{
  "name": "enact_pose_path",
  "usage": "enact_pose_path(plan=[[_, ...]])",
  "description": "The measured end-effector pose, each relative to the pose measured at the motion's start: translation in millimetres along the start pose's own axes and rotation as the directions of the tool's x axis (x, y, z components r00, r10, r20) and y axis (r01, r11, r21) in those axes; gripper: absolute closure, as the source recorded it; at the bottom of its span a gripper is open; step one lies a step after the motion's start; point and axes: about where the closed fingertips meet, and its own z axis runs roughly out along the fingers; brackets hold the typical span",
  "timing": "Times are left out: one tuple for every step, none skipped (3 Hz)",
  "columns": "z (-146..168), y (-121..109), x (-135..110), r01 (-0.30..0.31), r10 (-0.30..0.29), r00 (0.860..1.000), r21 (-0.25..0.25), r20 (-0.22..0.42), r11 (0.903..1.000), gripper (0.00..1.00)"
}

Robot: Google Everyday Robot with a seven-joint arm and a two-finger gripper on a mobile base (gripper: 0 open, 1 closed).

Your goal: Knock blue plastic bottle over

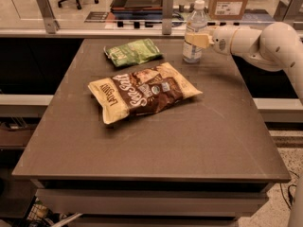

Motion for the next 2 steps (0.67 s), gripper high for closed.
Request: enact_pose_path(plan=[[0.1, 0.0, 0.0, 0.0, 0.0, 1.0, 0.0, 0.0, 1.0, 1.0], [-6.9, -7.5, 1.8, 0.015, -0.014, 0.999, 0.024, -0.03, 0.9996, 1.0]])
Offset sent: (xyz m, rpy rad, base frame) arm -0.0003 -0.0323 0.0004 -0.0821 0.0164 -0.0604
